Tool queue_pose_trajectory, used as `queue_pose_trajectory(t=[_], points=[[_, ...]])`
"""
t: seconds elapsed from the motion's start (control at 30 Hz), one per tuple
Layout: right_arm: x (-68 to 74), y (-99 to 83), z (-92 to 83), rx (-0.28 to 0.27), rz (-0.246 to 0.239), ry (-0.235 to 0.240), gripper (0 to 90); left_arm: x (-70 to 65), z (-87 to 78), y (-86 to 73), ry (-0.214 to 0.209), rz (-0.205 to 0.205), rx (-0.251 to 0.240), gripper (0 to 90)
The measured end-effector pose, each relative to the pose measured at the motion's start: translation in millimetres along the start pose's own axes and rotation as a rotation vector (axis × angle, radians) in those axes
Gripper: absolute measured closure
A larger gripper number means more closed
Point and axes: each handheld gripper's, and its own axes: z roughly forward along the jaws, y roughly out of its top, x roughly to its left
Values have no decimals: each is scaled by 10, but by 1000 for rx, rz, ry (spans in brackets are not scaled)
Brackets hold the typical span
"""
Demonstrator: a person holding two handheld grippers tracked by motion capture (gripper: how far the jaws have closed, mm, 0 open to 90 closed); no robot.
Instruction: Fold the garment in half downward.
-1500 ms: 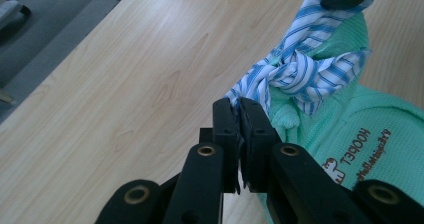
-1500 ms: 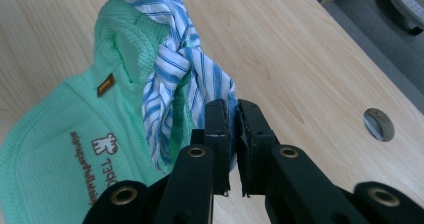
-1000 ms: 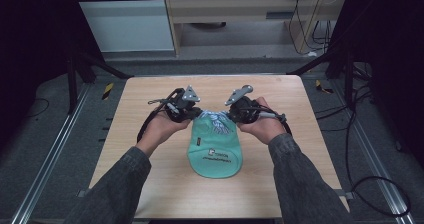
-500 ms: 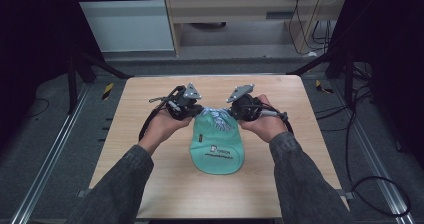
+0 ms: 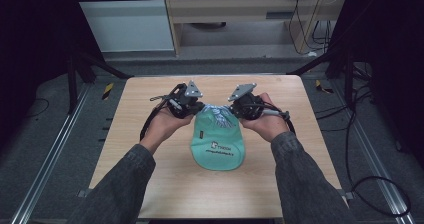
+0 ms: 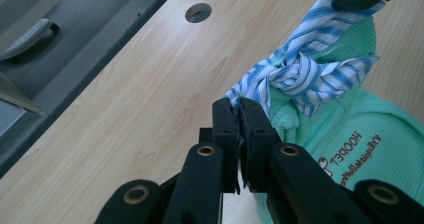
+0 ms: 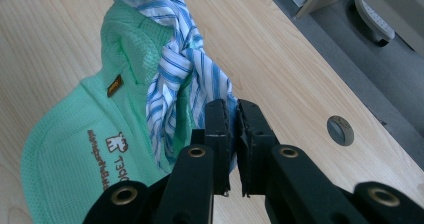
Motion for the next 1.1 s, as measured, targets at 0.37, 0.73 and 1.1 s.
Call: queue_pose_trajectory(t=[0.37,0.73,1.1], points=[[64,-59,-24,-8,-14,1,844,-38,7,-5,6,17,-1,868],[67,-112,23,0,-11,-5,843,-125,47,-66,14,48,6,867],[326,-318,19,-11,-52,14,842,-368,8,-255,5,75,6,867]])
